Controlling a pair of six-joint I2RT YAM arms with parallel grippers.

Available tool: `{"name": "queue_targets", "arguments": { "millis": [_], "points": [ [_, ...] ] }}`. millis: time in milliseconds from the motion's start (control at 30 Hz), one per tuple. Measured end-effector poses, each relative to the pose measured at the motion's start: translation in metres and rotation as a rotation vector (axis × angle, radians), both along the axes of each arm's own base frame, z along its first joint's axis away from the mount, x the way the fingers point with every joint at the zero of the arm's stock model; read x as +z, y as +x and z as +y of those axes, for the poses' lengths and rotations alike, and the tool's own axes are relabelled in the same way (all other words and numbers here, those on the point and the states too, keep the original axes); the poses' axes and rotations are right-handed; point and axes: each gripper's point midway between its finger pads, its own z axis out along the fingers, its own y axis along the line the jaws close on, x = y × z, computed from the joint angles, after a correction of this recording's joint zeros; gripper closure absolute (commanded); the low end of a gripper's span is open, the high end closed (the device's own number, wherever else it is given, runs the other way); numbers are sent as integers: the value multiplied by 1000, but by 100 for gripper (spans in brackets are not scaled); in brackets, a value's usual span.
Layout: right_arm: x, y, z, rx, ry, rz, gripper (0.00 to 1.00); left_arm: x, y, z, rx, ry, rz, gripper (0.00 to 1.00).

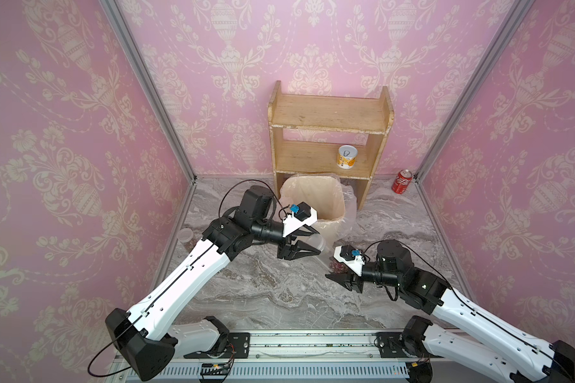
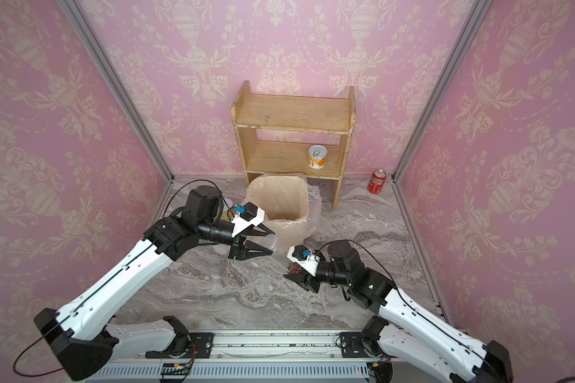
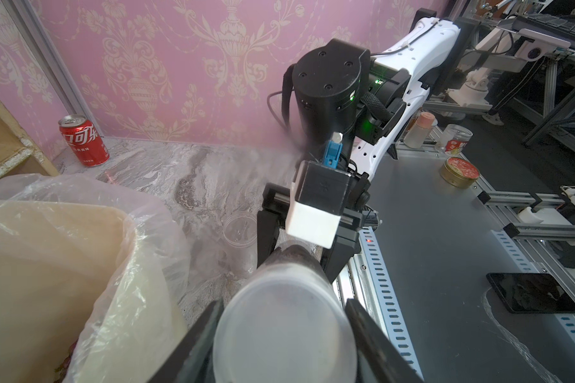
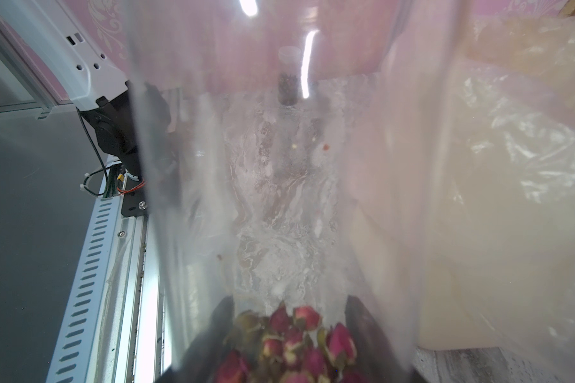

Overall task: Empty the moldy dried flower tea in the jars
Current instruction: Unscrew the lid from the jar.

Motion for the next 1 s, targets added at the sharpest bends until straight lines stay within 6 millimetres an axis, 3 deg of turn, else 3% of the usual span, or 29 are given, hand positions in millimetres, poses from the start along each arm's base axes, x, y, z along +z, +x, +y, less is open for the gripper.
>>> {"name": "queue_targets", "arguments": {
  "millis": [167, 367, 567, 733, 767, 933, 1000],
  "points": [
    [0, 13, -6, -72, -17, -30, 75, -1, 14, -3, 94, 10, 97, 73],
    [7, 44, -23, -257, -43, -112, 75, 3, 53, -17, 300, 37, 356, 82],
    [9, 65, -35, -378, -66, -165, 75, 4, 77, -28, 508, 128, 520, 82],
    [3, 71, -35, -396, -91, -168, 75, -3, 82, -26, 608, 184, 577, 79],
    [1, 71, -35, -395, -94, -169, 75, -5, 82, -25, 616, 192, 587, 74],
    [0, 71, -35, -393, -94, -171, 74, -7, 81, -26, 617, 197, 592, 29],
    [-1, 69, -34, -384, -89, -171, 74, -6, 82, -26, 610, 194, 569, 18]
  ]
}}
